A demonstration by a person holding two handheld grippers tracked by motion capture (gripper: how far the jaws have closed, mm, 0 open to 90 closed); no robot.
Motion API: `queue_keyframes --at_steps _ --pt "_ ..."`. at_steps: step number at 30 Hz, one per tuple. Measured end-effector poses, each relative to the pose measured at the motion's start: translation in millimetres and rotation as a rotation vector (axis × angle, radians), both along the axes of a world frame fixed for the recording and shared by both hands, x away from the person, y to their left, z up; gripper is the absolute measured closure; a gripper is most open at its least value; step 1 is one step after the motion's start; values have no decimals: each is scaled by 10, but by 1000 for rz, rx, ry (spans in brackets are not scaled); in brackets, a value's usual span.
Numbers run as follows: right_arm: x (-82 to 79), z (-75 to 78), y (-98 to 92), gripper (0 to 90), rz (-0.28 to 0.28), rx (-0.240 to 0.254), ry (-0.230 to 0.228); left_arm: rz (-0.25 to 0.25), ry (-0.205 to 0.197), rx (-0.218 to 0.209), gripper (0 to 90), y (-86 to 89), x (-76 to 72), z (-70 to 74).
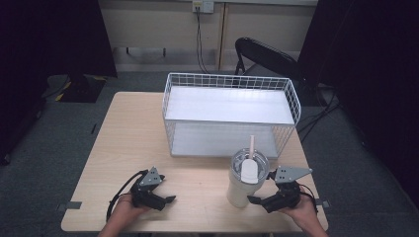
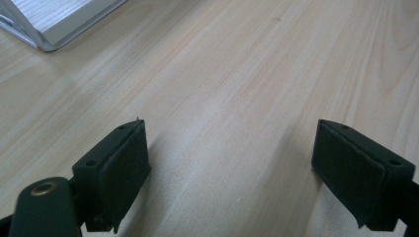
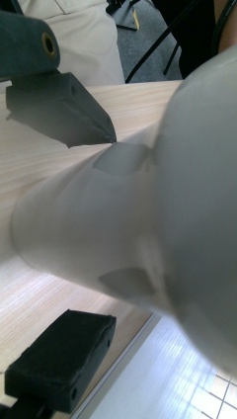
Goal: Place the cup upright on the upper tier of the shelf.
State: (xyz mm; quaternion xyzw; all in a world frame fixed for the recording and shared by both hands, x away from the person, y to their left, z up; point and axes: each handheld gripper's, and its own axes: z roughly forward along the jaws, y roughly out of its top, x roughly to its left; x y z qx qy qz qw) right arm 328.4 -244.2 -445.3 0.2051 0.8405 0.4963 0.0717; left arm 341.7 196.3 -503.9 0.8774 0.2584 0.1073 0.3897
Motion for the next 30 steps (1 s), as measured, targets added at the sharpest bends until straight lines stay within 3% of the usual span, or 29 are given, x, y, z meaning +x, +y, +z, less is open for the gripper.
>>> queue_keyframes --at_steps 30 --pt "45 9 188 91 -4 64 -33 -1 0 0 139 0 1 0"
